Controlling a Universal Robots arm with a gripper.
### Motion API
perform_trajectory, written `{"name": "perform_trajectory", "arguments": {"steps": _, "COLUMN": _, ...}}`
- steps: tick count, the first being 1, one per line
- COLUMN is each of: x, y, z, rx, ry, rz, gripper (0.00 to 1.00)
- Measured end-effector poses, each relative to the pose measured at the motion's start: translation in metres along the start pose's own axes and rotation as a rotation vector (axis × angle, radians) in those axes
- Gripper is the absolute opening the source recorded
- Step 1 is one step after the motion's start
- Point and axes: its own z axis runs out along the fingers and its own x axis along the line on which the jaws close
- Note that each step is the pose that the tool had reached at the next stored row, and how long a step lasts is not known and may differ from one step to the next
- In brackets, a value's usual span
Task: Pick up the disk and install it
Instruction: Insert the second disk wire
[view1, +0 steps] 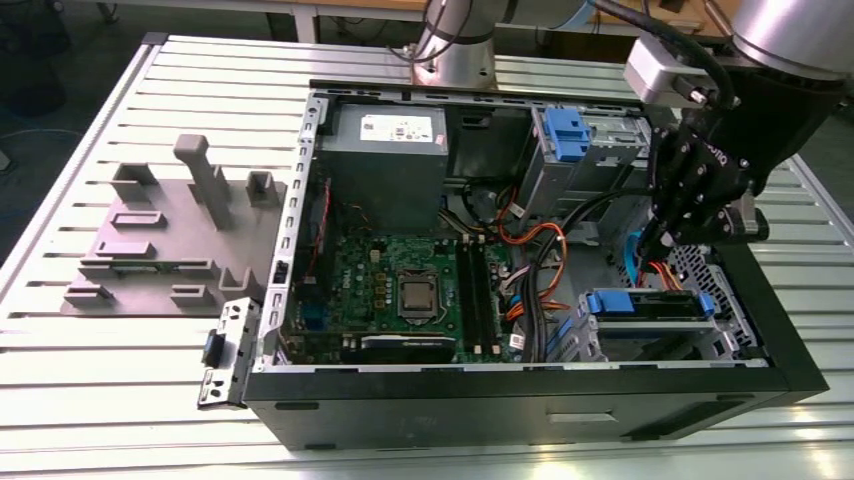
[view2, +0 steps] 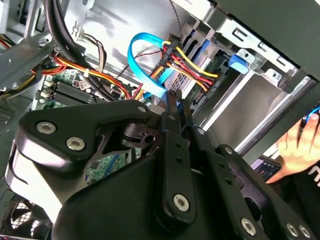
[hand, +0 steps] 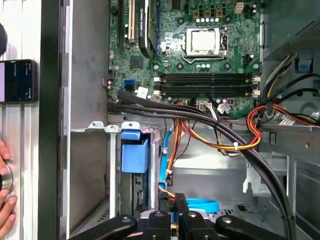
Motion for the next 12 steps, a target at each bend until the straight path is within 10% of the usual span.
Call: {"name": "perform_trajectory", "arguments": {"steps": 12, "x": 0.0236, "y": 0.0012, "z": 0.0097, "rx": 0.0012, "ry": -0.0695, "rz": -0.001, "gripper": 0.16}}
